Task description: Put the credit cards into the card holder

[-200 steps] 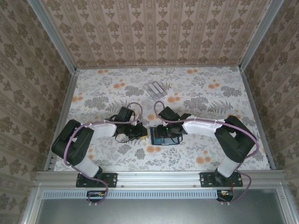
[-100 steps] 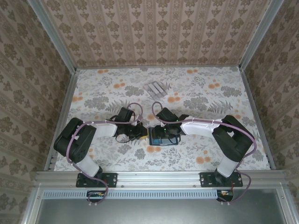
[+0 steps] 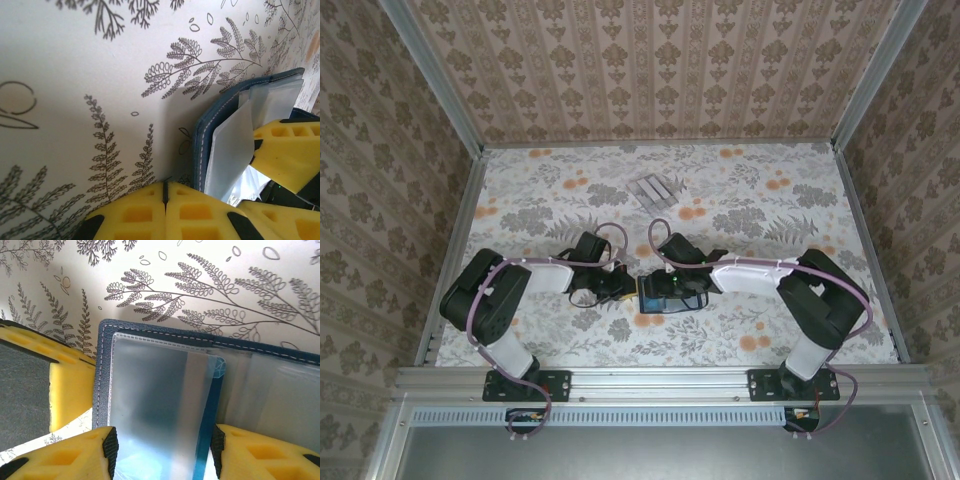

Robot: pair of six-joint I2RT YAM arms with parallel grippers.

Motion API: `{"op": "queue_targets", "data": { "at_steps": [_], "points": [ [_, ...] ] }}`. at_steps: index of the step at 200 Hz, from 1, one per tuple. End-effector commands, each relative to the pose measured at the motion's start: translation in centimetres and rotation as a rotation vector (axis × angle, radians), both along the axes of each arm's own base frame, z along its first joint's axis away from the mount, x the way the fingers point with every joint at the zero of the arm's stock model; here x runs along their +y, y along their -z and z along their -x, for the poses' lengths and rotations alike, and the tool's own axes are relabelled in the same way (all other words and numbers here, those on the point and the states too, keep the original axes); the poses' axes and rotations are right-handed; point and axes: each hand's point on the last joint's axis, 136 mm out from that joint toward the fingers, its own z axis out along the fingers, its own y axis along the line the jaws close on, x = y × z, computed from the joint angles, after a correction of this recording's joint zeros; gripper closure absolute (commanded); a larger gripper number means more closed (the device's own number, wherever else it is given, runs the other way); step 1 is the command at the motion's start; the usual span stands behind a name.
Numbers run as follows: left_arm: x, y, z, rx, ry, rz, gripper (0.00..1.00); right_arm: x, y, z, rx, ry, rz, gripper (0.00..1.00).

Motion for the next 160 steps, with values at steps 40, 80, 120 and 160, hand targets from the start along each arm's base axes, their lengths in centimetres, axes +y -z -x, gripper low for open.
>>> {"op": "queue_targets", "data": {
  "at_steps": [40, 80, 120, 160],
  "points": [
    [0.1, 0.2, -0.1, 0.005, 0.015, -0.011, 0.95, -4.1, -2.8, 0.6, -0.097, 0.042, 0.123, 0.41],
    [-0.3, 0.2, 0.1, -0.001, 0.03, -0.008, 0.95, -6.3, -1.5, 1.3, -0.06, 0.086, 0.162, 0.41],
    [-0.3, 0.4, 0.2, 0.004, 0.031, -0.007, 0.95, -7.0, -0.2, 1.7, -0.034, 0.092, 0.168, 0.41],
    [-0.2, 0.4, 0.3, -0.002, 0.024, -0.008, 0.95, -6.9, 1.2, 2.0, 0.003, 0.092, 0.178, 0.41]
  ]
}}
